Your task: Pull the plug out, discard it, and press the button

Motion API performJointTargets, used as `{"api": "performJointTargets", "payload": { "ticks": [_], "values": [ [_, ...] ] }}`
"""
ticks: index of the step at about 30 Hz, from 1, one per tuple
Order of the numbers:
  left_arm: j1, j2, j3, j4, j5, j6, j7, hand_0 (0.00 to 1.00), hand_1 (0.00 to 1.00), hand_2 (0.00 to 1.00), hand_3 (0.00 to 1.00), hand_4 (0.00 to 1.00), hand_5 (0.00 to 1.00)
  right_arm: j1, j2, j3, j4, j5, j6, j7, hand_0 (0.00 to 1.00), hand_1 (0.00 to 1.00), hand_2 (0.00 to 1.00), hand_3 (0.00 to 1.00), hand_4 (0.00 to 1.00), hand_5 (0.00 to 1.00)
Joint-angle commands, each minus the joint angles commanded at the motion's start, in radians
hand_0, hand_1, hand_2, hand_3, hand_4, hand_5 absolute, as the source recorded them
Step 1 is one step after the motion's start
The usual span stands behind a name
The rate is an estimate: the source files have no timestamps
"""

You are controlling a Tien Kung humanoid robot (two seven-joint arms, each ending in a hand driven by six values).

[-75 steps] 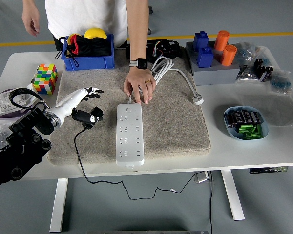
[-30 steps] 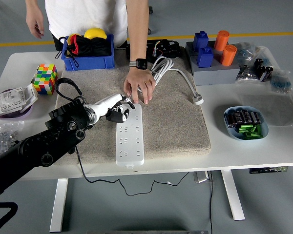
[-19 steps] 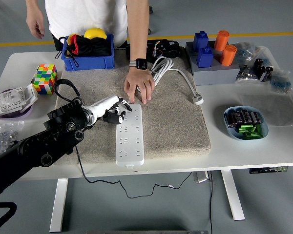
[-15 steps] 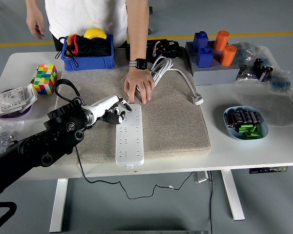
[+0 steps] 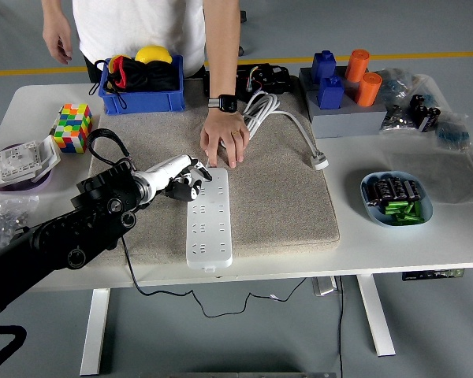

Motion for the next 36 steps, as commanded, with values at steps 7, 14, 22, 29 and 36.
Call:
{"api": "performJointTargets", "payload": {
  "ticks": [7,14,22,29,36],
  "values": [
    [0.012,0.006,-0.065,-0.052,0.009,0.004,-0.008,0.043,0.033,0.15,0.656,0.299,0.002,0.001,0.0,-0.001,0.0,-0.001,0.0,0.001,0.74,0.66,0.645,0.612,0.662,0.472],
    [0.052,0.018,-0.162,-0.11,0.073,0.039,-0.055,0.053,0.06,0.142,0.663,0.346,0.002,-0.001,0.002,0.003,0.0,-0.004,0.001,-0.001,0.74,0.66,0.645,0.612,0.662,0.471],
    [0.165,0.04,-0.368,-0.203,0.15,0.072,-0.11,0.242,0.257,0.359,0.658,0.644,0.002,0.001,0.003,0.004,0.0,-0.006,0.002,-0.001,0.74,0.66,0.645,0.612,0.662,0.472],
    [0.252,0.059,-0.528,-0.241,0.164,0.126,-0.186,0.849,0.851,0.77,0.799,0.716,0.061,0.002,0.004,0.006,0.0,-0.008,0.003,-0.001,0.74,0.66,0.645,0.612,0.662,0.472],
    [0.33,0.055,-0.675,-0.264,0.168,0.165,-0.236,0.882,0.885,0.808,0.815,0.73,0.154,0.008,0.0,0.004,0.0,-0.007,0.0,0.0,0.74,0.66,0.645,0.612,0.662,0.472]
  ]
}}
